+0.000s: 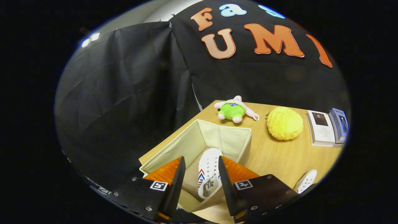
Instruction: Open the storage box then place both shoes into the box .Put the left shoe in first, then the right shoe, with the right side of both shoes facing outward in a uniform manner.
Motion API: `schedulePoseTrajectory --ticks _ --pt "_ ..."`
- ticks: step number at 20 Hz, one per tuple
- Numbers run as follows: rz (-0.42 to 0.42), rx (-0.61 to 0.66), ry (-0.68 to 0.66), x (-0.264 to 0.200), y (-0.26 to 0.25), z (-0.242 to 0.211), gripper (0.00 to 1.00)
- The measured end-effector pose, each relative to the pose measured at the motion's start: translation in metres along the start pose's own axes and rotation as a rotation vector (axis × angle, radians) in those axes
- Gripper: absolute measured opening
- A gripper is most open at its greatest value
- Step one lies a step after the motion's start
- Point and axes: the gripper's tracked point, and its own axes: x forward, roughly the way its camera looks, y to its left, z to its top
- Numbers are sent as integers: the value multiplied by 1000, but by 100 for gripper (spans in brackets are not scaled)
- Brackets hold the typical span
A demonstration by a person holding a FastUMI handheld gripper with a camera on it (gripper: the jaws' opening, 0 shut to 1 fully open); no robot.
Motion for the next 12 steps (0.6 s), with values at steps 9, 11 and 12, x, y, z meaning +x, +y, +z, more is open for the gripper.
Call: schedulePoseTrajectory --ticks 9,11,12 --pt "-234 102 -23 -74 -122 -33 93" --pt "-296 143 2 -84 -154 -55 95" --pt "-326 165 13 -90 -169 -64 95"
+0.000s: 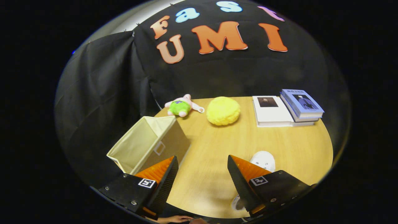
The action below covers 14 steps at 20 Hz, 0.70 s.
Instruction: Open the storage box then place both shoes into the box .Put the left shoe in first, then the right shoe, with the right side of both shoes facing outward in a uniform manner.
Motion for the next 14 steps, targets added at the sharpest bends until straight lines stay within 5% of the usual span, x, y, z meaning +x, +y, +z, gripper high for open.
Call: schedulePoseTrajectory --ticks 5,14 --pt "-138 48 101 -6 -72 -44 95" --pt "-246 71 241 -4 -131 -114 93"
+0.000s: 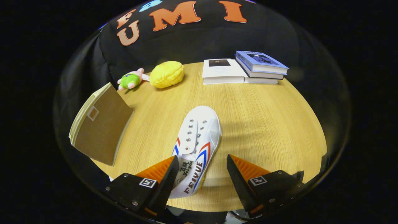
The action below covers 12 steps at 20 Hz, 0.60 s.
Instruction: Open the storage box then place both shoes into the box .Put the left shoe in first, then the right shoe, with the right side of both shoes facing outward in a uniform manner.
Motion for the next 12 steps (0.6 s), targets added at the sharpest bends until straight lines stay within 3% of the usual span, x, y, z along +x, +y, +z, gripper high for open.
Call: schedulePoseTrajectory --ticks 5,12 --pt "30 48 40 19 7 -8 83" --pt "42 84 24 22 6 -9 49"
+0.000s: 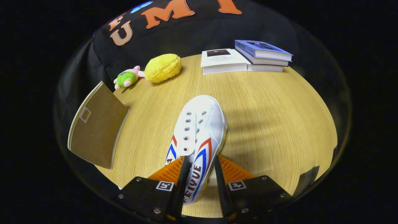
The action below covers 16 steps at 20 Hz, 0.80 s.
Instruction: Open the storage box then place both shoes into the box .Put the left shoe in first, then the right shoe, with the right side of both shoes facing outward in a uniform manner.
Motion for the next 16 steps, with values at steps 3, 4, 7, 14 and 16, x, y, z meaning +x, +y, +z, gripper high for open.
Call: schedulePoseTrajectory --ticks 3,4,7,14,16 --pt "6 71 7 1 -4 1 22" --pt "-1 78 -9 1 -3 5 17" --pt "54 111 -11 -6 19 13 8" --pt "161 109 -73 -36 86 45 8" --pt "200 97 -102 -49 111 61 8"
